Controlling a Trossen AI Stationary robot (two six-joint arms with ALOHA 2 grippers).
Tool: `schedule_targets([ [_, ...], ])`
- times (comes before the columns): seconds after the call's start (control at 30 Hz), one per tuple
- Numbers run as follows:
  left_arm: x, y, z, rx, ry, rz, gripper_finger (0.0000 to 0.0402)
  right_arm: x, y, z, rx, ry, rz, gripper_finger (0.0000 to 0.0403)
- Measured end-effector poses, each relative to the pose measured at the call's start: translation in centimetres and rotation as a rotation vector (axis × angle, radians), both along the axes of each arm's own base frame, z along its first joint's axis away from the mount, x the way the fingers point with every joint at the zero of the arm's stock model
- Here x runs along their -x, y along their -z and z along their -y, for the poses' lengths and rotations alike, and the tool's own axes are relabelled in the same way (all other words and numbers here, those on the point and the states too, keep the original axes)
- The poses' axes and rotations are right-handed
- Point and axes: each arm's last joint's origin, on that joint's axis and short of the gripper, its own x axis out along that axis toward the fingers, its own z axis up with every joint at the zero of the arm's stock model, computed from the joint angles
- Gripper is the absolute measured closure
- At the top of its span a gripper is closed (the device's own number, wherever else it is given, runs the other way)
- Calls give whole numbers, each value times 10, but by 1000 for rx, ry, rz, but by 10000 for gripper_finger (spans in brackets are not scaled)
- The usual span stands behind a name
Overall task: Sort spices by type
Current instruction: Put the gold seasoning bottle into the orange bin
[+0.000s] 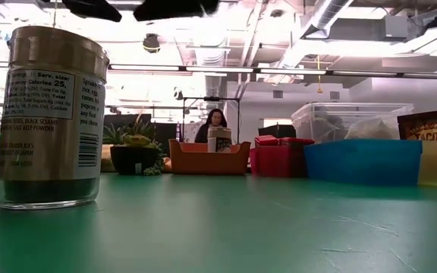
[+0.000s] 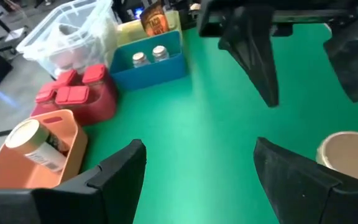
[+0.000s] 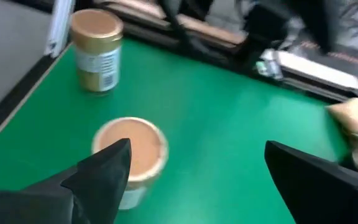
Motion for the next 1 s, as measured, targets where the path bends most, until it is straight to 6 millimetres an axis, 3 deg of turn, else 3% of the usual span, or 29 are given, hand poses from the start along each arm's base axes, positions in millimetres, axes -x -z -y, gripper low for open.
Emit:
schedule_targets([
  [0.17, 1, 2, 1, 24, 24, -21, 116, -25, 4, -10, -81, -80, -83, 5],
  [0.33, 4, -1, 2, 133, 88, -24, 116, -35, -6, -10, -144, -104, -31, 4],
  [0.43, 5, 0, 2, 149, 78, -31, 116, -39, 12, -11, -144, -100, -64, 3],
  [0.63, 8, 1, -1, 147, 33, -39, 116, -46, 21, -15, -179, -127, -34, 4],
  [1.0, 10, 6, -3, 178, -14, -79, 116, -60, 66, -13, -167, -106, -83, 4],
])
